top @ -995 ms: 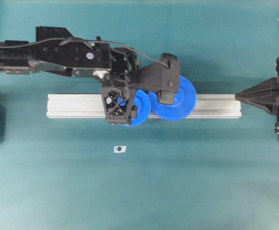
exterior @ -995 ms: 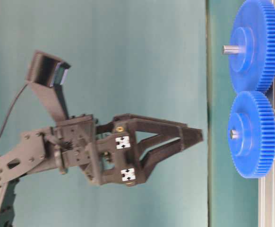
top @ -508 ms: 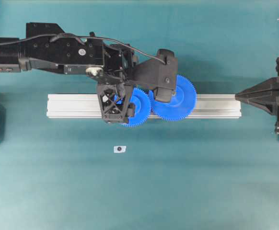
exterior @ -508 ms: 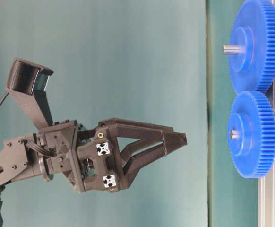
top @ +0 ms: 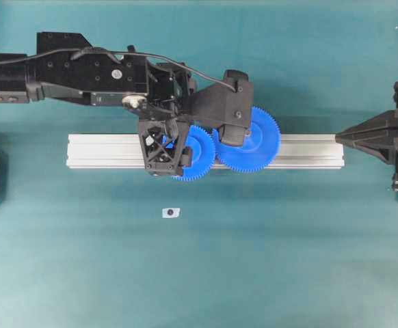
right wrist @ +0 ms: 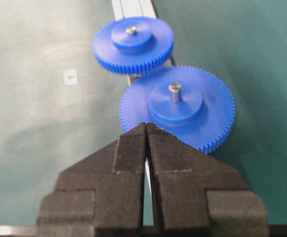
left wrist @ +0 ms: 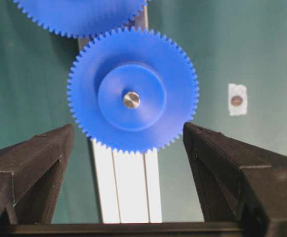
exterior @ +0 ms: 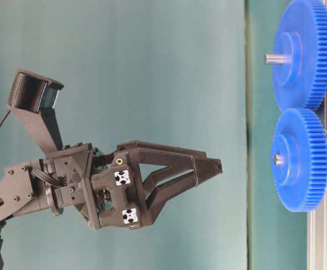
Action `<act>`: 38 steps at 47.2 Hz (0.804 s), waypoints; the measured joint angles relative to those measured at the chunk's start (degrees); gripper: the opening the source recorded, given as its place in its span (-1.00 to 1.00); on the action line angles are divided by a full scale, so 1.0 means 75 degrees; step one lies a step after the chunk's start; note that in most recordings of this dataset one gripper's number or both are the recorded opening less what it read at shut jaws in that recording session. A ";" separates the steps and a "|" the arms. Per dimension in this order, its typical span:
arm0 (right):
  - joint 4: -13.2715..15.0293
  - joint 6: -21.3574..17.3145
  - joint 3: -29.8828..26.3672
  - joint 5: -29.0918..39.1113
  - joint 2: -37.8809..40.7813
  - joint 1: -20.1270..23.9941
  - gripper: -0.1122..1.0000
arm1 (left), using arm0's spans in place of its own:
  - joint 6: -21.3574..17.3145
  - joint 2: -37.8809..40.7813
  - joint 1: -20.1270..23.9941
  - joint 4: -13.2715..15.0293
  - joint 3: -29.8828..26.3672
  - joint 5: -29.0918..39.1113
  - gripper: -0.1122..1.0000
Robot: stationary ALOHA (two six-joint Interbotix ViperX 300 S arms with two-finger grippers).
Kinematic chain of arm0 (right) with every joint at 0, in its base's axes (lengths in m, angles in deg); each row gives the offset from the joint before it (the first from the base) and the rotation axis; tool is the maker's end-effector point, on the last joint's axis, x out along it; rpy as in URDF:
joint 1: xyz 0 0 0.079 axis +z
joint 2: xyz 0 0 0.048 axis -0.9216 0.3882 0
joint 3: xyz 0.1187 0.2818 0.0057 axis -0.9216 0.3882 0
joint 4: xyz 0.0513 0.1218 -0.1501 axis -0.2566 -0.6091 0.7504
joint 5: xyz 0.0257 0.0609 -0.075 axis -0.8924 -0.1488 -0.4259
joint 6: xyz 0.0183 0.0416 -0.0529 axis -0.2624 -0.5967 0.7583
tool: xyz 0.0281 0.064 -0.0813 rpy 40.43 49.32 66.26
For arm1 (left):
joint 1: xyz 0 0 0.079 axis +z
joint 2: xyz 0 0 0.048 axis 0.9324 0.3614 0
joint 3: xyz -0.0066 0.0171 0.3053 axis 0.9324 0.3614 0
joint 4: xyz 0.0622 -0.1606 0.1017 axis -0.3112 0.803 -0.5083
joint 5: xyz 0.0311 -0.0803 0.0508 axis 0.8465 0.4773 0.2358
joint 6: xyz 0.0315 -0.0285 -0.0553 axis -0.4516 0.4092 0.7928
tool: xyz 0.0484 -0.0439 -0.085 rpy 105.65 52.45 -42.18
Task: Find the location of the shaft and insert the small gear.
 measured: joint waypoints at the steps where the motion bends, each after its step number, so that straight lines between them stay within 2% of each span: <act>1: 0.0000 0.0000 0.0000 0.0012 0.0000 0.0000 -0.79 | 0.0012 -0.0012 0.0000 -0.0012 0.0000 0.0000 0.72; 38: 0.0000 -0.0164 0.0012 0.0000 0.0000 0.0000 -0.79 | 0.0012 -0.0012 0.0000 0.0000 0.0000 0.0012 0.72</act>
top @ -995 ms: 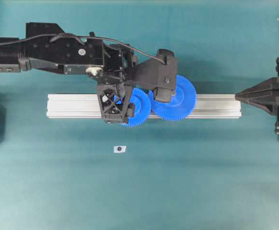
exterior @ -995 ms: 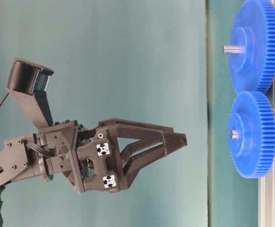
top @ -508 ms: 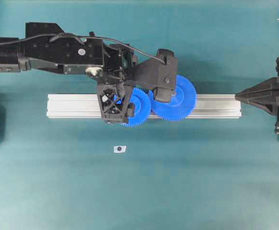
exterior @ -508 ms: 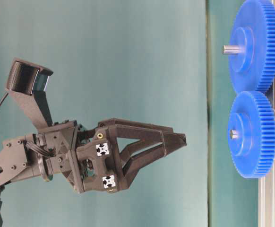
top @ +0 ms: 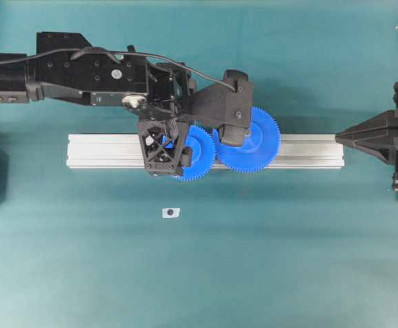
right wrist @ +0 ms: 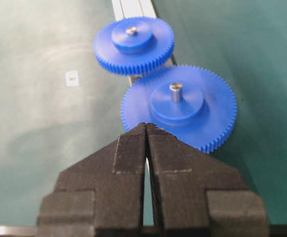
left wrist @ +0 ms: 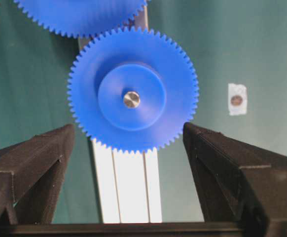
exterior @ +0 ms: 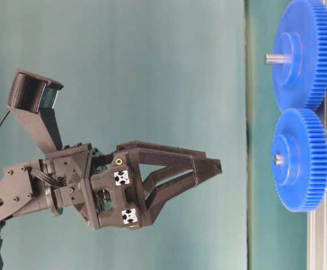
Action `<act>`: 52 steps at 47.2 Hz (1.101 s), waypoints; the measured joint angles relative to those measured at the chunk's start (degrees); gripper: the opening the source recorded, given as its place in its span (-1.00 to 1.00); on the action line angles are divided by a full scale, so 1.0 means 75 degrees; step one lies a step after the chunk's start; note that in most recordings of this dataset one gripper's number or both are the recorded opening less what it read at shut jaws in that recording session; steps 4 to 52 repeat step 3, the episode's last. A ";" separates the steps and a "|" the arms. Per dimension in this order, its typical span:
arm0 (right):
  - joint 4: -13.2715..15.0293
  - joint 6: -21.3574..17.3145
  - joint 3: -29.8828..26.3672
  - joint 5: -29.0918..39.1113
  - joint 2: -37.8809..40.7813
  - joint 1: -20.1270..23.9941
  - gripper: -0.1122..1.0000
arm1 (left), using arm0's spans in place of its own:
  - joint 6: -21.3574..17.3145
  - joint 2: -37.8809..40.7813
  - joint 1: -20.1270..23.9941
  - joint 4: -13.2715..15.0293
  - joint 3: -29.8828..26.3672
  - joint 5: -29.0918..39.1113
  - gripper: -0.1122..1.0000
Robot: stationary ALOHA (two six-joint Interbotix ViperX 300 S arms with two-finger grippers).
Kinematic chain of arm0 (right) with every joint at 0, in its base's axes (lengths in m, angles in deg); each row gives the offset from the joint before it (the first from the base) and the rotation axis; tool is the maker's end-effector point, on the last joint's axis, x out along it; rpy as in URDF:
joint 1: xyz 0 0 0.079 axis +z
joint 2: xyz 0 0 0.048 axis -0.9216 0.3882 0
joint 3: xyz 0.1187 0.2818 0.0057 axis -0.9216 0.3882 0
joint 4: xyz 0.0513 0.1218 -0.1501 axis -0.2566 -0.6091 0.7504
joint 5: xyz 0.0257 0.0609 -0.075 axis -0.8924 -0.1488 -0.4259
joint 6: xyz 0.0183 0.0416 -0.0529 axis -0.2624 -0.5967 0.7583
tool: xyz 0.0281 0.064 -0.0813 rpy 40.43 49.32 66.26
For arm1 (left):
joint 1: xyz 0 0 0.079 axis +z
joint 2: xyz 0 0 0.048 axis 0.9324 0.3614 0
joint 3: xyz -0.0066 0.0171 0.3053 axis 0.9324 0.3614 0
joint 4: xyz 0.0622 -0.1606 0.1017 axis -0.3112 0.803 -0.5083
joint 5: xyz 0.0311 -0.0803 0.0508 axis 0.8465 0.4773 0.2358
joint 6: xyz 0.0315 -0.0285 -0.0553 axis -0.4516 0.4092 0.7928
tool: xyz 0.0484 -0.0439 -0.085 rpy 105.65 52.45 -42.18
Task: Find the location of the shaft and insert the small gear.
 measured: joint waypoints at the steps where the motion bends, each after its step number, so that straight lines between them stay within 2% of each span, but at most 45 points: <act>1: 0.0000 0.0000 0.0000 0.0000 0.0000 -0.0012 -0.79 | -0.0012 0.0012 0.0000 -0.0012 0.0000 0.0000 0.72; 52: 0.0000 0.0000 0.0000 0.0000 0.0000 -0.0012 -0.79 | 0.0000 0.0000 0.0000 -0.0012 0.0000 0.0000 0.72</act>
